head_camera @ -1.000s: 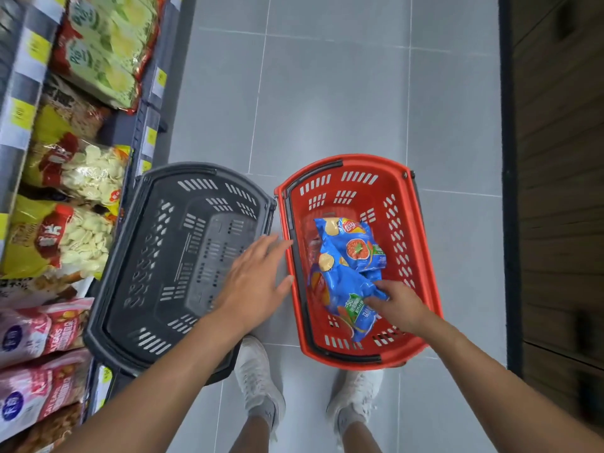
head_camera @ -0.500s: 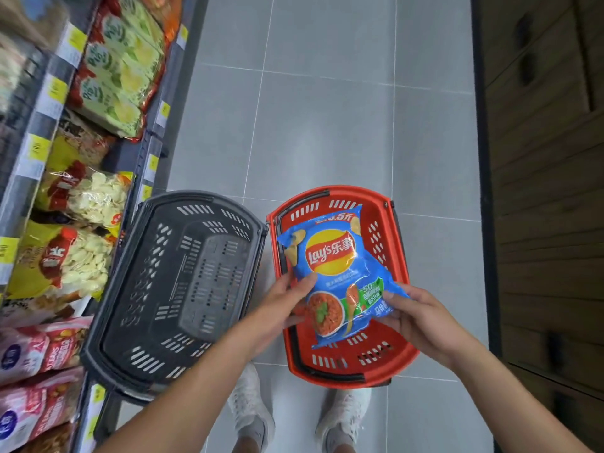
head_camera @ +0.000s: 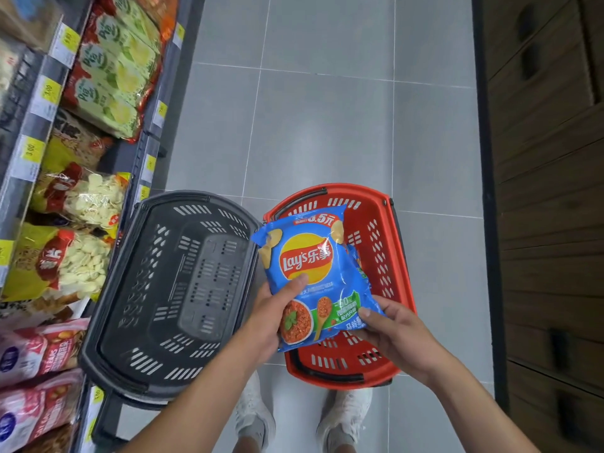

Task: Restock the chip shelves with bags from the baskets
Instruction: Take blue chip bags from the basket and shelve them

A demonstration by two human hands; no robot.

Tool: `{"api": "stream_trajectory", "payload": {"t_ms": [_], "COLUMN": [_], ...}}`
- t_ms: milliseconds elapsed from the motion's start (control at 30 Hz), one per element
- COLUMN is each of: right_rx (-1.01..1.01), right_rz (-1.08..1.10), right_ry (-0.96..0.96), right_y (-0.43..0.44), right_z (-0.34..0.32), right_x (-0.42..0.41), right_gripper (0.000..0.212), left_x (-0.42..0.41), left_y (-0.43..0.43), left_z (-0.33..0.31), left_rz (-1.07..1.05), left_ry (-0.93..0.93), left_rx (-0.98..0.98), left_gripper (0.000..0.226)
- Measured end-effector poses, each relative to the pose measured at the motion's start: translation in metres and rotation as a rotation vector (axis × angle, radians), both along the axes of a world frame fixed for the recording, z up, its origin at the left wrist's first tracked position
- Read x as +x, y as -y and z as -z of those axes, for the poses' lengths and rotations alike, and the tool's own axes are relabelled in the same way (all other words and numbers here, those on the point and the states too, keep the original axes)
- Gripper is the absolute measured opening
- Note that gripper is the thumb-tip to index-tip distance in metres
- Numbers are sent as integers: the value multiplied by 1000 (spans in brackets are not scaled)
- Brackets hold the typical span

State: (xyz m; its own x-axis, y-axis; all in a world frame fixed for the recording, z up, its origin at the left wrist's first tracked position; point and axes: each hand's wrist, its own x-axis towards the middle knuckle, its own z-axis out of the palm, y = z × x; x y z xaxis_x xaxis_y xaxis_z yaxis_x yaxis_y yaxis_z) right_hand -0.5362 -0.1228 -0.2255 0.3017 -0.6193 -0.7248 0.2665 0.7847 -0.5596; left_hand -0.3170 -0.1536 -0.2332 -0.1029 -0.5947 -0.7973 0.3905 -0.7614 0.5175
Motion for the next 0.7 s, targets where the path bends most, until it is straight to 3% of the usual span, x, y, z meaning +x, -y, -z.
{"api": "stream_trajectory", "payload": {"t_ms": [100, 233, 300, 400, 500, 700], "right_rx": [32, 108, 106, 41, -3, 30], "right_rz": [-82, -16, -15, -135, -360, -532], "right_ry": [-38, -195, -352, -654, -920, -1089], "right_y": [-1, 7, 14, 25, 42, 66], "right_z": [11, 40, 65, 113, 156, 220], "right_x": [1, -6, -10, -15, -16, -5], "right_gripper": [43, 46, 36, 35, 36, 72], "left_x": [14, 49, 66, 84, 96, 114], "left_y": [-5, -11, -13, -16, -19, -20], "left_z": [4, 10, 13, 21, 33, 57], "left_rz": [-36, -73, -66, -63, -37, 47], "left_ry": [91, 225, 299, 381, 449, 523], "left_rx": [-38, -72, -97, -125, -122, -122], "left_gripper": [47, 44, 53, 36, 36, 31]}}
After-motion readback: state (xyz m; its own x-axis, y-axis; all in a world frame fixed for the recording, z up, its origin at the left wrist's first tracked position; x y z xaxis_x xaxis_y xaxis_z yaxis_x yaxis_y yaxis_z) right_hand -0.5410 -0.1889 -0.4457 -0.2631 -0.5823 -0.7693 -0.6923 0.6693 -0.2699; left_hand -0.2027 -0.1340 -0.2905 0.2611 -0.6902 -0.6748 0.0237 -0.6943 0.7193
